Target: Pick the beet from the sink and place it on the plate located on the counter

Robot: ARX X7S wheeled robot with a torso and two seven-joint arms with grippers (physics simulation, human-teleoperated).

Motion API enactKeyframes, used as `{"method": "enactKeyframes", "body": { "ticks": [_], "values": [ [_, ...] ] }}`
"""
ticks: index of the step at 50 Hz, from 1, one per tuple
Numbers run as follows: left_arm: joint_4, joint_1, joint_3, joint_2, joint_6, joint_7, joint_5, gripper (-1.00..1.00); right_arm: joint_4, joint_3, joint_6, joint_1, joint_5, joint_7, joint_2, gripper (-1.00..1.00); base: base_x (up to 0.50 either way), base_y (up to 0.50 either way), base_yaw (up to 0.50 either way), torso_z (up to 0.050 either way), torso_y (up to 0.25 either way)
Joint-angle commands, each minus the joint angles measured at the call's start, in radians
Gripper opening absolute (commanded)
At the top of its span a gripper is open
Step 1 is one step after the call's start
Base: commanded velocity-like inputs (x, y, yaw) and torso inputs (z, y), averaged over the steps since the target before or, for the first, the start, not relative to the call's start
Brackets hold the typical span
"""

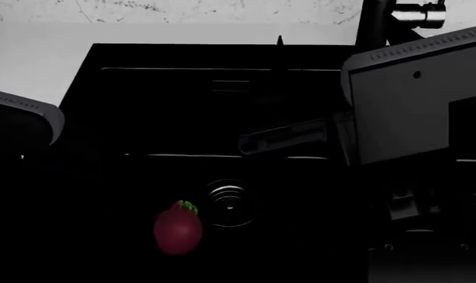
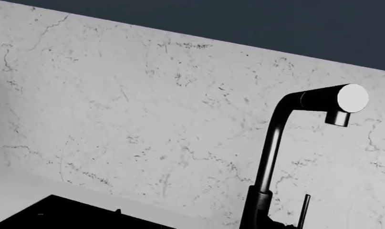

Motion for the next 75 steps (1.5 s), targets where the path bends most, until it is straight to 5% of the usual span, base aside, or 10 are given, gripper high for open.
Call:
{"method": "enactKeyframes", "body": {
  "ticks": [1,17,25,33,75],
  "values": [
    [-0.01,-0.02,0.006,-0.006,-0.001,0.0,0.006,1.0,-0.006,-0.017,0.027,0.027,-0.009,0.0,0.013,1.0,0.0,0.0,0.0,0.0,-0.207],
    [0.002,-0.048,0.021,-0.013,-0.052,0.005,-0.005,1.0,-0.02,-0.017,0.055,0.046,-0.004,0.004,0.027,1.0,0.0,0.0,0.0,0.0,-0.169],
    [-0.16,-0.126,0.045,-0.017,-0.154,0.049,-0.041,1.0,-0.04,-0.002,0.083,0.058,-0.006,0.004,0.043,1.0,0.0,0.0,0.0,0.0,0.0],
    [-0.33,-0.19,-0.056,0.011,-0.158,0.169,-0.15,1.0,-0.047,0.015,0.089,0.059,-0.004,0.001,0.052,1.0,0.0,0.0,0.0,0.0,0.0],
    [-1.214,-0.335,-0.056,0.061,0.147,0.123,-0.365,1.0,-0.051,0.014,0.09,0.058,0.012,0.012,0.06,1.0,0.0,0.0,0.0,0.0,0.0]
  ]
}}
